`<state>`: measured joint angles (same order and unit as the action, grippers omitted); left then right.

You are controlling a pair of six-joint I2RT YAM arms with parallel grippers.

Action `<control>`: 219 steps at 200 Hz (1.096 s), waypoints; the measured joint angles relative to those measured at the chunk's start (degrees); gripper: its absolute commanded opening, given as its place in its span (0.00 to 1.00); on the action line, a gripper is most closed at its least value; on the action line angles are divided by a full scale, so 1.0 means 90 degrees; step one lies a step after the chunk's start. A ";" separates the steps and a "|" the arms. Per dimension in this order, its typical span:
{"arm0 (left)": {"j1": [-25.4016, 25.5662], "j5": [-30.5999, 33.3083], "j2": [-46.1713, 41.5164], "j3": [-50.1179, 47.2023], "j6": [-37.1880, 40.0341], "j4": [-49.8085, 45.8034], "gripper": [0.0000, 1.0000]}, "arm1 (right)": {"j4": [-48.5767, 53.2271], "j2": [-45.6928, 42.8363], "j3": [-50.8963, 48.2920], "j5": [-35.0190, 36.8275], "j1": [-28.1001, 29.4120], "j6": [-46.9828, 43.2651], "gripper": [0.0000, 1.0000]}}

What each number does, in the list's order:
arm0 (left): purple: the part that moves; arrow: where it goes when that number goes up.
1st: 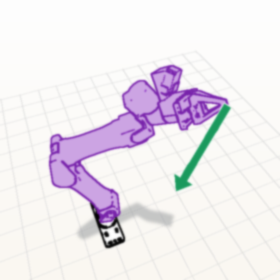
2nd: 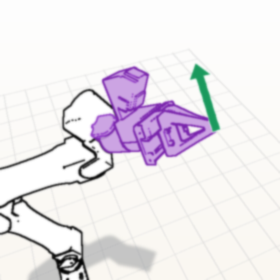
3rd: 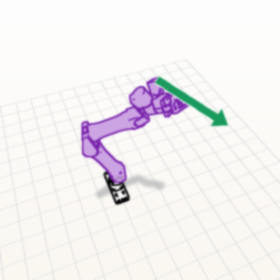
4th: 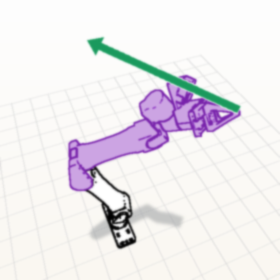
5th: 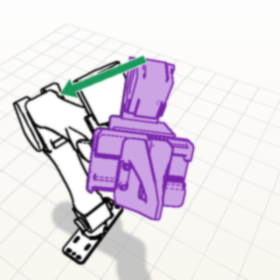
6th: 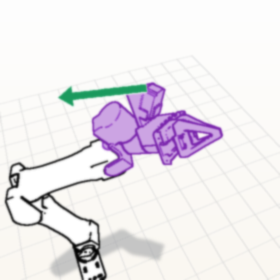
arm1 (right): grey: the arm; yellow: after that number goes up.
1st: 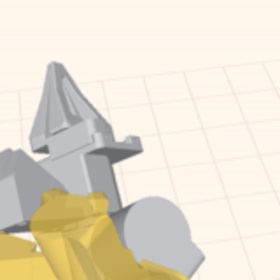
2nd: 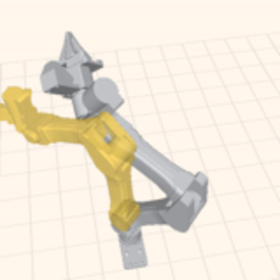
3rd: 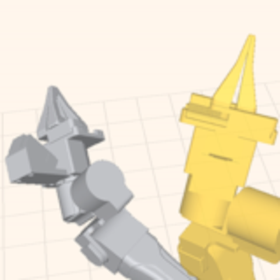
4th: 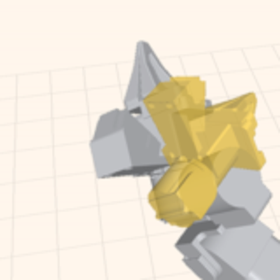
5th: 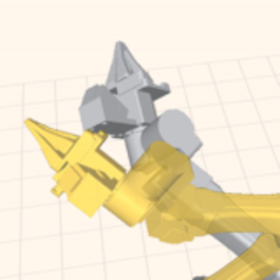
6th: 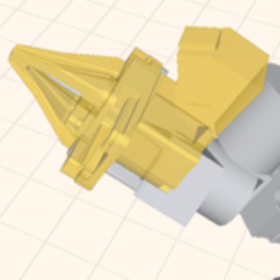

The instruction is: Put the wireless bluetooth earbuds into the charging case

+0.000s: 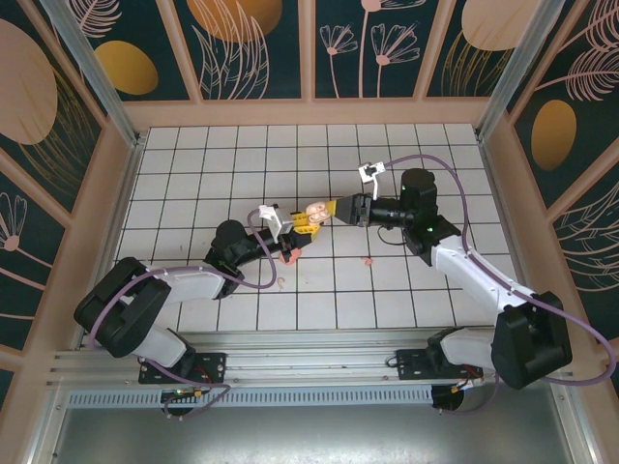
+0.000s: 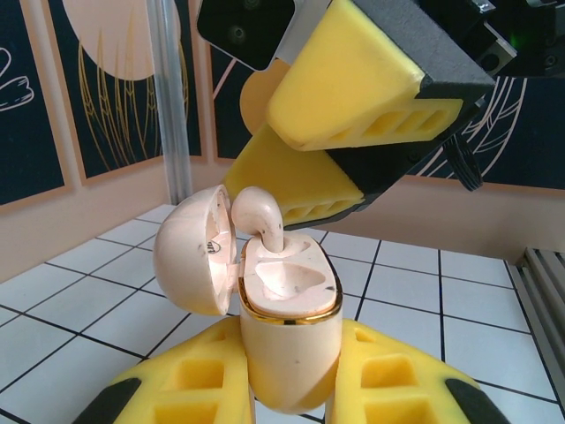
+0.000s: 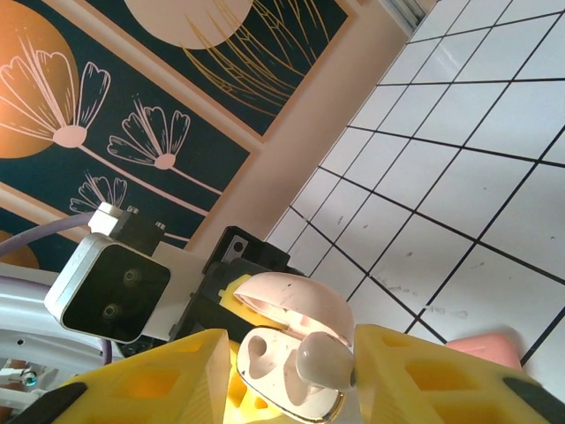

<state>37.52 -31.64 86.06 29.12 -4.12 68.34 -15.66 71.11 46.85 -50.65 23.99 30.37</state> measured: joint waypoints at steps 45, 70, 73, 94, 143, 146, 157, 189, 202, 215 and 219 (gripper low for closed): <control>0.0000 0.0044 -0.0034 0.0000 0.0000 0.0000 0.15 | 0.0015 -0.0002 0.0000 0.0024 0.0000 -0.0049 0.37; 0.0000 0.0085 -0.0036 -0.0010 0.0000 0.0000 0.15 | 0.0041 -0.0002 0.0000 0.0056 0.0000 -0.0051 0.35; 0.0000 0.0087 -0.0039 -0.0010 0.0000 0.0000 0.15 | 0.0049 -0.0002 0.0000 0.0058 0.0000 -0.0051 0.35; 0.0000 0.0119 -0.0049 -0.0017 0.0000 0.0000 0.15 | 0.0075 -0.0002 0.0000 0.0080 0.0000 -0.0051 0.33; 0.0000 0.0282 -0.0061 -0.0041 0.0000 0.0000 0.15 | 0.0146 -0.0007 0.0000 0.0100 0.0000 -0.0056 0.32; 0.0000 0.0287 -0.0061 -0.0044 0.0000 0.0000 0.15 | 0.0148 -0.0010 0.0000 0.0100 0.0000 -0.0056 0.32; 0.0000 0.0313 -0.0063 -0.0049 0.0000 0.0000 0.15 | 0.0170 -0.0010 0.0000 0.0100 0.0000 -0.0053 0.32; 0.0000 0.0389 -0.0066 -0.0049 0.0000 -0.0002 0.15 | 0.0245 -0.0015 0.0000 0.0097 0.0000 -0.0053 0.32; 0.0000 0.0403 -0.0066 -0.0049 0.0000 0.0000 0.15 | 0.0245 -0.0015 0.0000 0.0095 0.0000 -0.0053 0.31; 0.0000 0.0403 -0.0066 -0.0049 0.0000 0.0000 0.15 | 0.0248 -0.0015 0.0000 0.0095 0.0000 -0.0051 0.31; 0.0000 0.0403 -0.0066 -0.0049 0.0000 0.0000 0.15 | 0.0248 -0.0015 0.0000 0.0095 0.0000 -0.0051 0.31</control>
<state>37.52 -28.01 85.47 28.69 -4.12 68.34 -13.43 70.98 46.85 -49.80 23.99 29.91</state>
